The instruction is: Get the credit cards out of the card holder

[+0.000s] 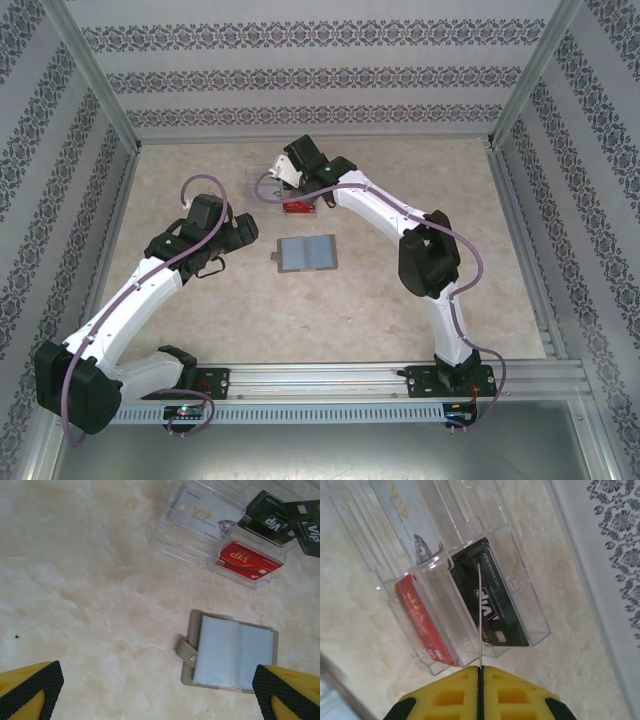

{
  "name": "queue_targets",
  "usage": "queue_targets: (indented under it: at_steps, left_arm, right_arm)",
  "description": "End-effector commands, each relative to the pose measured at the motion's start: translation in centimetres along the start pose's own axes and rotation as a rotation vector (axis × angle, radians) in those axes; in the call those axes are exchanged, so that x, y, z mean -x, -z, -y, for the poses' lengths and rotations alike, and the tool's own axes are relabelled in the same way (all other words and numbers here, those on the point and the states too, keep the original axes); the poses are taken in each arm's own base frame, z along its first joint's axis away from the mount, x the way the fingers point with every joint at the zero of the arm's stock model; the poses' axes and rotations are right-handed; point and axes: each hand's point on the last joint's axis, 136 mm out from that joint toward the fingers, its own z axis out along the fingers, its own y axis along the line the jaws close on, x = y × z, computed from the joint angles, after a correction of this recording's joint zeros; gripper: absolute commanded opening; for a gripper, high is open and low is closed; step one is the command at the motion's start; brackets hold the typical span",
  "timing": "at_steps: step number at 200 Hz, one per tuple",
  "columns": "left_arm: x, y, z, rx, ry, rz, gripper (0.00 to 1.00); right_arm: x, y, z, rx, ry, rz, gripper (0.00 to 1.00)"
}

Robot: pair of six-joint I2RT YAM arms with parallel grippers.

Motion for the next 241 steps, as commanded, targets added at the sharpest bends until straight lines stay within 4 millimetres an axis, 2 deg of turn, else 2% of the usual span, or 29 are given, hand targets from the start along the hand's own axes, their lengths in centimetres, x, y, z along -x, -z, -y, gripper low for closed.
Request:
queue_targets:
  at_steps: [1, 30, 72, 131, 190, 220, 232, 241]
  left_arm:
    - [-0.3, 0.3, -1.6, 0.057, 0.019, 0.001, 1.00]
    - [-0.3, 0.2, -1.6, 0.062, 0.014, -0.011, 1.00]
    - [-0.5, 0.0, -1.8, 0.075, 0.012, -0.025, 1.00]
    - [-0.5, -0.1, -1.9, 0.082, 0.019, -0.031, 1.00]
    - [-0.4, -0.5, -2.0, 0.090, 0.017, -0.039, 1.00]
    - [-0.6, -0.6, -2.1, 0.088, 0.019, -0.045, 1.00]
    - [-0.5, -0.6, -2.1, 0.085, 0.022, -0.046, 1.00]
    - [-0.5, -0.6, -2.0, 0.084, 0.022, -0.045, 1.00]
  right_arm:
    - [0.7, -0.1, 1.2, -0.079, 0.110, -0.019, 0.00]
    - [1.2, -0.9, 1.4, -0.093, 0.142, -0.013, 0.00]
    - [2.4, -1.4, 0.5, -0.056, 0.208, 0.043, 0.00]
    - [1.0, -3.6, -0.4, -0.014, 0.228, 0.022, 0.00]
    - [0.4, -4.7, -1.1, 0.015, 0.211, 0.013, 0.00]
    - [0.1, -5.1, -1.0, 0.005, 0.186, -0.003, 0.00]
    - [0.1, -5.1, -0.3, -0.024, 0.163, -0.007, 0.00]
    - [0.3, -5.2, 0.4, -0.055, 0.146, -0.011, 0.13]
